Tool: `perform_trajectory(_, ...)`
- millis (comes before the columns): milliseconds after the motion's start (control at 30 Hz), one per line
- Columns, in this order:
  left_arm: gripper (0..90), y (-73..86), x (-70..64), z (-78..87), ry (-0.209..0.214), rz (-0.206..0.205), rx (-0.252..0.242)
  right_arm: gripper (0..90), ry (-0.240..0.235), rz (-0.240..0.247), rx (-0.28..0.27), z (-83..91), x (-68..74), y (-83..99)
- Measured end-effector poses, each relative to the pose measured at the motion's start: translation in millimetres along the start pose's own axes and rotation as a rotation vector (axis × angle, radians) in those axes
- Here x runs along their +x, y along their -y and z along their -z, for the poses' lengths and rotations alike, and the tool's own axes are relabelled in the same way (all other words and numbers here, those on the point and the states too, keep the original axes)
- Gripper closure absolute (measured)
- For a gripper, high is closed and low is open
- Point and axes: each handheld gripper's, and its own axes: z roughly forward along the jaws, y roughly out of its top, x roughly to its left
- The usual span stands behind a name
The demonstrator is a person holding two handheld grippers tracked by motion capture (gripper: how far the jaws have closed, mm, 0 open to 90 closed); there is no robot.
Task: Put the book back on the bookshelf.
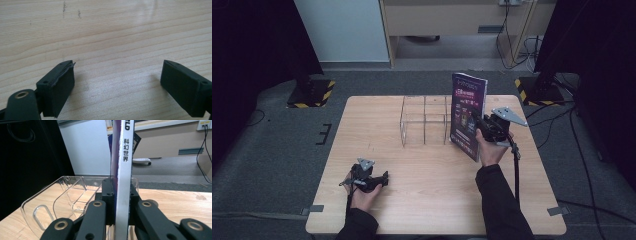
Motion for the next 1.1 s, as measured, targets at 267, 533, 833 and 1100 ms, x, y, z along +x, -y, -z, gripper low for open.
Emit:
perform_trajectory(267,11.3,0.0,-0.1,0.0,0.0,0.0,0.0,82.8,0.0,0.008,-0.005,3.4,0.6,4.6)
perform_trajectory(533,11.2,0.0,-0.1,0.0,0.0,0.0,0.0,82.6,-0.016,0.012,0.035,9.8,1.3,8.9)
perform_trajectory(833,11.2,0.0,0.0,0.1,0.0,-0.002,0.002,82.6,-0.045,0.009,0.13,22.5,4.7,19.8)
perform_trajectory(1100,11.2,0.0,0.0,0.1,-0.001,-0.002,0.002,82.9,-0.064,0.014,0.112,26.0,5.6,32.9)
